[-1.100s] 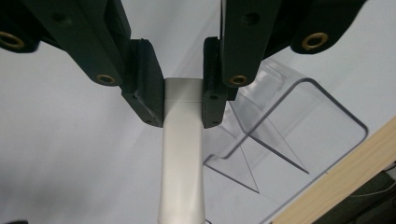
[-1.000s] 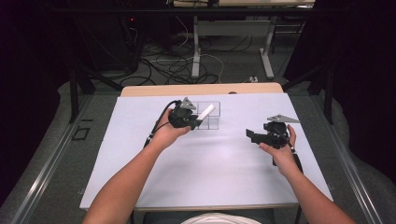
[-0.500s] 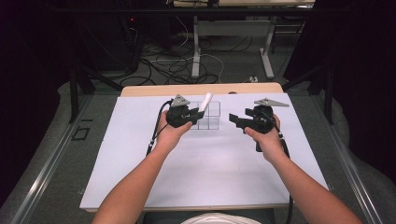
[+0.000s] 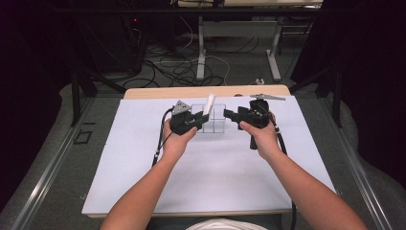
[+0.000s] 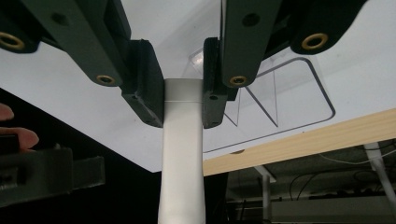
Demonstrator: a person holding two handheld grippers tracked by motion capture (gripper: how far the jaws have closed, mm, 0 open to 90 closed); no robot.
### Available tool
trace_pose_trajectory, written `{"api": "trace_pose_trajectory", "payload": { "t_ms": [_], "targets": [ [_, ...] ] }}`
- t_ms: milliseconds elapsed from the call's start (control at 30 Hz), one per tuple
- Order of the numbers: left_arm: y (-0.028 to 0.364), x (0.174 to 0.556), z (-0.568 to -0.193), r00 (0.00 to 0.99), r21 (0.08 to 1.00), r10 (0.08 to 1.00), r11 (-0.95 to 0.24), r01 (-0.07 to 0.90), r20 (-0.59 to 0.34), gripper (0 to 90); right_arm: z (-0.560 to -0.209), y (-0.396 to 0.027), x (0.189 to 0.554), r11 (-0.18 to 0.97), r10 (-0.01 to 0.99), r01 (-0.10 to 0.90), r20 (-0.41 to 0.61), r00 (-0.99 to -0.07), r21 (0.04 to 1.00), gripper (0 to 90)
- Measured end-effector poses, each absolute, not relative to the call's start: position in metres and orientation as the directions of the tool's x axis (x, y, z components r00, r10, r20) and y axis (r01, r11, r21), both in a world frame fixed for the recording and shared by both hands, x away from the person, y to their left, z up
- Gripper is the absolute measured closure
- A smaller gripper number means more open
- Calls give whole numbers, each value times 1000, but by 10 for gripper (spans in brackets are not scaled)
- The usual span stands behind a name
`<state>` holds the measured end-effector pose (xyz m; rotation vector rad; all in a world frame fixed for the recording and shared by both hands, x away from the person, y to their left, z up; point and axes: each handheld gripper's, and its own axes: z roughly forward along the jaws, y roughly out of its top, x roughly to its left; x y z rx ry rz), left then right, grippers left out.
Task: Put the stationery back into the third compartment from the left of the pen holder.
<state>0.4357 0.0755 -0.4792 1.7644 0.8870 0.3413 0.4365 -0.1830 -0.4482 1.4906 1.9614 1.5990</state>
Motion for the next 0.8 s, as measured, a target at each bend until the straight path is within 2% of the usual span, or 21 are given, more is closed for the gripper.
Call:
{"api": "trace_pose_trajectory", "payload": {
  "t_ms": [333, 800],
  "targets": [
    [63, 431, -489, 694, 905, 690, -136, 404, -206, 710, -446, -177, 444, -122, 764, 569, 443, -469, 813, 290],
    [41, 422, -492, 738, 912, 644, -153, 380, -200, 710, -449, -172, 446, -177, 735, 595, 507, -449, 784, 398]
  ]
}}
